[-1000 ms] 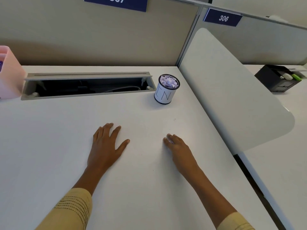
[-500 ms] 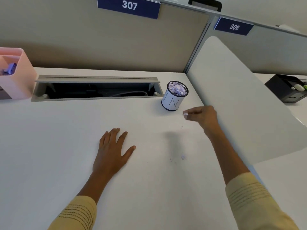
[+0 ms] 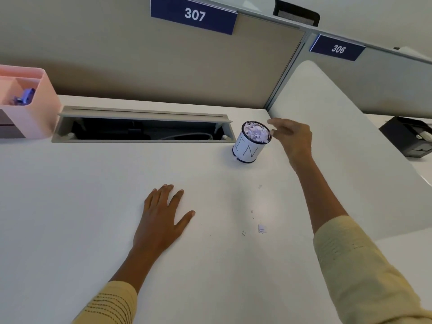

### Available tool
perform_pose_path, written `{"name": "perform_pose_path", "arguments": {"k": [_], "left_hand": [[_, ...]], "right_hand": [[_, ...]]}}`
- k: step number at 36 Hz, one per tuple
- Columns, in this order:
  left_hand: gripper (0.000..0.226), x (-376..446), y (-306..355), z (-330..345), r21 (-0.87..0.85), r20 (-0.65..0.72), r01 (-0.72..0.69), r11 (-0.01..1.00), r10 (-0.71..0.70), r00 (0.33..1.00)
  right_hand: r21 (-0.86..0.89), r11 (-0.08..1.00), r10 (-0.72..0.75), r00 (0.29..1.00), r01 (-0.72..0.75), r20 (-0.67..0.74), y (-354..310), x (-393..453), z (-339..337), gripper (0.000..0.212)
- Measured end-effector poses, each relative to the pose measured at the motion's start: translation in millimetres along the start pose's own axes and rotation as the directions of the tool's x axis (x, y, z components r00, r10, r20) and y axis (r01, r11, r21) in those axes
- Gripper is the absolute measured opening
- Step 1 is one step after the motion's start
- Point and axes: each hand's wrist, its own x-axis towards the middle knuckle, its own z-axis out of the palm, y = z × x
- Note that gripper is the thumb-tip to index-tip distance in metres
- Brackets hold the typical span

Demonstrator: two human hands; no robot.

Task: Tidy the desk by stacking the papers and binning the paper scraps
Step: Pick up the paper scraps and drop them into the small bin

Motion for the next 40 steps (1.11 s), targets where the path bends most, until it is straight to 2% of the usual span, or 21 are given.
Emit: {"name": "perform_pose_path", "arguments": {"k": [1, 3, 6, 8, 10, 11, 13, 17, 24, 29, 31, 34, 37, 40], "left_hand": [[0.068, 0.1, 0.4, -0.4, -0.001, -0.002, 0.001, 1.000, -0.001, 1.000], [0.068, 0.5, 1.1, -1.2, -0.005, -0.003, 0.002, 1.000, -0.002, 1.000], [0.068, 0.7, 1.2, -1.2, -0.011, -0.001, -0.002, 1.000, 0.002, 1.000], [0.068, 0.6, 1.1, -1.3, -0.019, -0.002, 0.005, 1.000, -0.005, 1.000], [0.069, 0.2, 0.9, -0.7, -0.017, 0.008, 0.006, 1.000, -0.006, 1.000], [0.069, 0.3, 0.6, -0.5, -0.015, 0.014, 0.006, 1.000, -0.006, 1.000], [0.070, 0.3, -0.2, -0.2, -0.010, 0.019, 0.006, 1.000, -0.006, 1.000], [0.070, 0.0, 0.8, -1.1, -0.017, 0.017, 0.013, 1.000, -0.013, 1.000], [0.068, 0.0, 1.5, -1.2, -0.013, 0.017, 0.021, 1.000, -0.021, 1.000], [0.066, 0.4, 1.2, -0.6, 0.003, 0.009, 0.014, 1.000, -0.014, 1.000], [0.065, 0.4, 1.1, -0.2, 0.008, 0.010, 0.014, 1.000, -0.014, 1.000], [0.065, 0.2, 1.0, 0.7, -0.006, 0.002, 0.013, 1.000, -0.013, 1.000], [0.065, 0.7, 1.3, 0.3, -0.009, -0.005, 0.013, 1.000, -0.013, 1.000], [0.065, 0.7, 1.4, 0.0, -0.001, 0.001, 0.013, 1.000, -0.013, 1.000]], "right_hand": [[0.067, 0.998, -0.003, 0.999, 0.005, -0.033, 6.1, -10.7, -4.4, 0.028], [0.093, 0.995, 0.027, 0.996, -0.019, -0.083, 26.0, -42.0, -9.1, 0.025], [-0.072, 0.993, 0.086, 0.993, -0.092, -0.077, 60.4, -107.4, -5.4, 0.023], [-0.203, 0.969, 0.149, 0.989, -0.143, 0.012, 78.7, -152.8, 3.4, 0.048], [-0.353, 0.918, 0.242, 0.961, -0.183, 0.133, 90.6, -190.3, 16.8, 0.090], [-0.450, 0.883, 0.232, 0.957, -0.134, 0.171, 93.0, -204.0, 23.6, 0.109], [-0.597, 0.803, 0.167, 0.962, -0.005, 0.216, 95.6, -215.7, 35.7, 0.127], [-0.672, 0.740, 0.127, 0.972, 0.040, 0.198, 94.2, -187.3, 55.6, 0.119], [-0.644, 0.765, 0.125, 0.973, 0.030, 0.194, 111.0, -95.4, 69.6, 0.088], [-0.660, 0.746, 0.121, 0.956, 0.090, 0.266, 116.4, -77.0, 69.4, 0.075], [-0.661, 0.737, 0.093, 0.949, 0.138, 0.302, 115.1, -84.7, 69.3, 0.078], [-0.630, 0.735, 0.001, 0.929, 0.250, 0.370, 110.4, -107.8, 76.2, 0.096], [-0.583, 0.735, -0.070, 0.894, 0.347, 0.443, 98.2, -124.1, 91.9, 0.095], [-0.528, 0.759, -0.107, 0.873, 0.381, 0.476, 79.9, -121.4, 110.5, 0.091]]}}
